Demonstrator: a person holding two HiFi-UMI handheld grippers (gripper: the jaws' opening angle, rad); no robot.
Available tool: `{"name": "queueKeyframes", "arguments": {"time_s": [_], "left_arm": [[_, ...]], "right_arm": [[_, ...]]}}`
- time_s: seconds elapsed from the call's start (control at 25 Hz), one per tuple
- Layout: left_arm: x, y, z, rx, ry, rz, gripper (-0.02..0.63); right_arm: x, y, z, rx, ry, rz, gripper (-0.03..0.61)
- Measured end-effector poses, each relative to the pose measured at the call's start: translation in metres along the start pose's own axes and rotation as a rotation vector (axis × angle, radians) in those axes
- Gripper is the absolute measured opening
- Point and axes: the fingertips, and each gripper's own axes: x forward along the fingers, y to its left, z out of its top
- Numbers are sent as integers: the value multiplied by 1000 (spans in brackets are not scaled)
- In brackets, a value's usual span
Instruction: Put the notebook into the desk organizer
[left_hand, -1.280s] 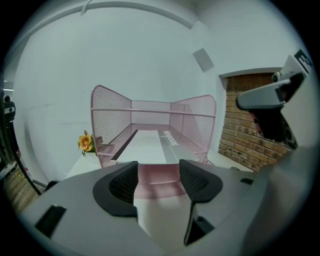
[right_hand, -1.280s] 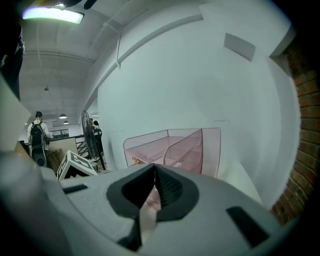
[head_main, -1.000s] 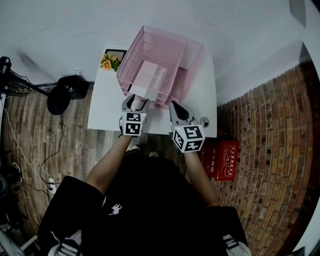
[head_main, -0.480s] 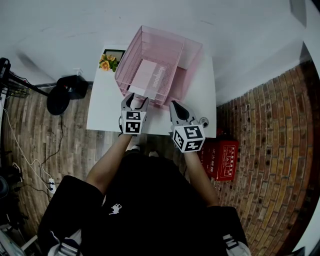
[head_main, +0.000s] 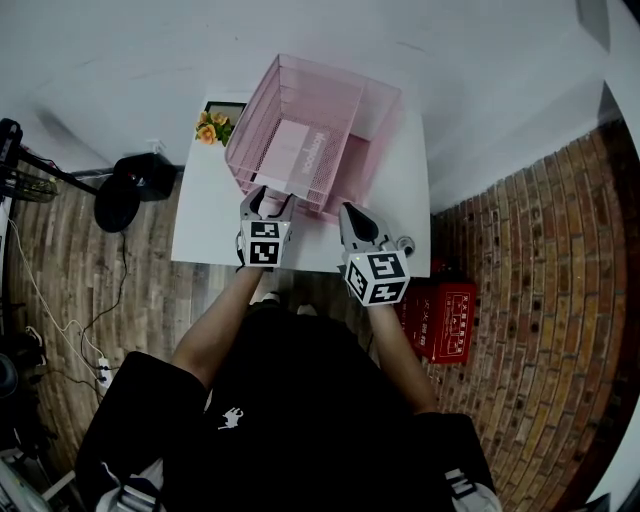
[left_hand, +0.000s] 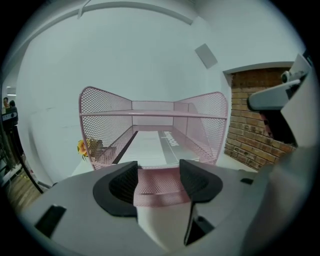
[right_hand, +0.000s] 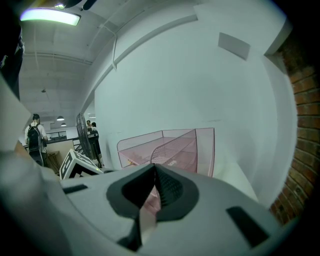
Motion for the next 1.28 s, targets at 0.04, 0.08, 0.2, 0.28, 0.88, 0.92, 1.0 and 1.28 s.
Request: {"name": "queueKeyframes", "arguments": {"time_s": [0.04, 0.08, 0.2, 0.28, 0.88, 0.92, 1.0, 1.28], "left_arm": [[0, 0, 0, 0, 2, 1, 265], [0, 0, -1, 0, 4, 2, 265], [0, 1, -1, 2, 5, 6, 267], [-2, 1, 0, 3, 3, 10, 277], [-95, -7, -6, -98, -66, 94, 147], [-104, -7, -4, -105, -79, 105, 124], [-119, -9, 0, -109, -101, 121, 94], [-156, -20, 18, -57, -161, 98, 59]], "right_arm": [[-1, -1, 0, 0, 0, 1, 3], [-3, -1, -1, 1, 0, 2, 3], [-7, -4, -1, 1, -2, 7, 3], [-11, -6, -1, 2, -5, 14, 3], [-39, 12, 17, -6, -98, 177, 3], [-42, 14, 20, -10, -109, 190, 3], [-47, 18, 24, -24, -122, 207, 3], [-70, 24, 28, -30, -151, 194, 3]]}}
